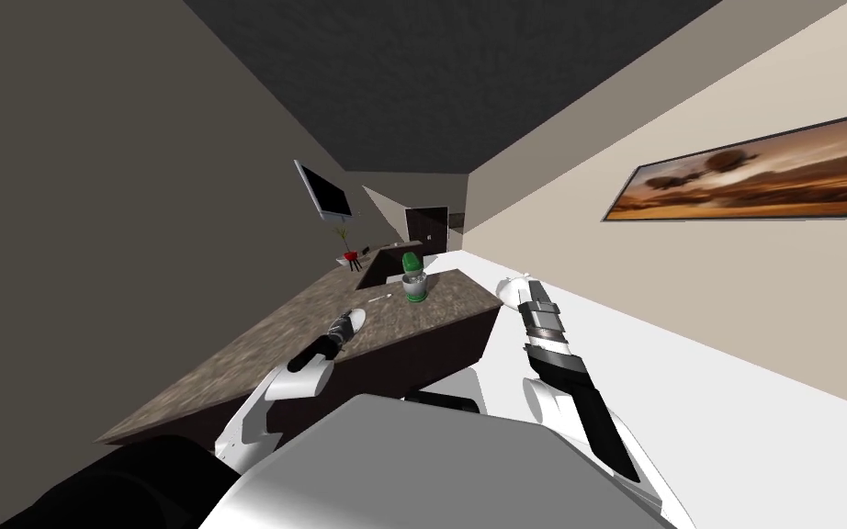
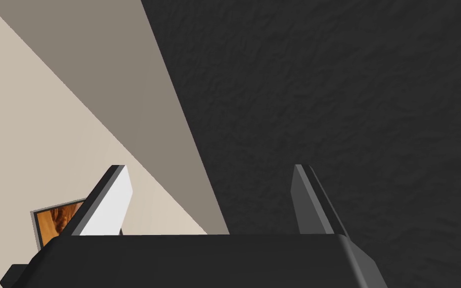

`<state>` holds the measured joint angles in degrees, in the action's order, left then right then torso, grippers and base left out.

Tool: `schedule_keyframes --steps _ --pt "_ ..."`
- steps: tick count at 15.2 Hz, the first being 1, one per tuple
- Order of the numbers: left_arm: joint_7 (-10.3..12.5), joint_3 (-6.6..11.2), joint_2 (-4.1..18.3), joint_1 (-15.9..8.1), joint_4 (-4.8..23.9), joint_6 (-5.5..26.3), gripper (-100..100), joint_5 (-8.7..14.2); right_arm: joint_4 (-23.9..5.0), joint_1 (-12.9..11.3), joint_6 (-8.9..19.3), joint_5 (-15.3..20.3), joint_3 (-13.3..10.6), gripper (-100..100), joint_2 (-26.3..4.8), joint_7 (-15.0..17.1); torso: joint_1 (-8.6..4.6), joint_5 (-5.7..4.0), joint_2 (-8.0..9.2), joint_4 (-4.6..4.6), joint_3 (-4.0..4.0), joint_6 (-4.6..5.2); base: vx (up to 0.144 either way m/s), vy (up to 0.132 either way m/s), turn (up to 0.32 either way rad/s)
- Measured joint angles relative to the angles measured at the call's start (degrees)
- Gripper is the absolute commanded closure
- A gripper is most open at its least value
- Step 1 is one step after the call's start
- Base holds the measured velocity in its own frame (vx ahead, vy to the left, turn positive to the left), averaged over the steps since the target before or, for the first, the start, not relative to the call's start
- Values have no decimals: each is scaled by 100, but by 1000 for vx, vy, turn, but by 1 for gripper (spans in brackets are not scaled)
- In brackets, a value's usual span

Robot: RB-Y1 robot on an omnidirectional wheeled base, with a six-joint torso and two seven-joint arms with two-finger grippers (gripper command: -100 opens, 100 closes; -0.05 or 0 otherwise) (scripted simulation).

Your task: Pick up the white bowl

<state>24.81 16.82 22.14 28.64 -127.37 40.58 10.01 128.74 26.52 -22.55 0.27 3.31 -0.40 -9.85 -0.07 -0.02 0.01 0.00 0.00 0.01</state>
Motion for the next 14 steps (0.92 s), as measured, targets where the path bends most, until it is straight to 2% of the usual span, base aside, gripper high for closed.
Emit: schedule_keyframes --steps 14 --pt "611 488 148 -80 205 1450 -100 295 0 0 0 0 0 0 0 0 3 1 -2 0 -1 1 7 -13 -70"
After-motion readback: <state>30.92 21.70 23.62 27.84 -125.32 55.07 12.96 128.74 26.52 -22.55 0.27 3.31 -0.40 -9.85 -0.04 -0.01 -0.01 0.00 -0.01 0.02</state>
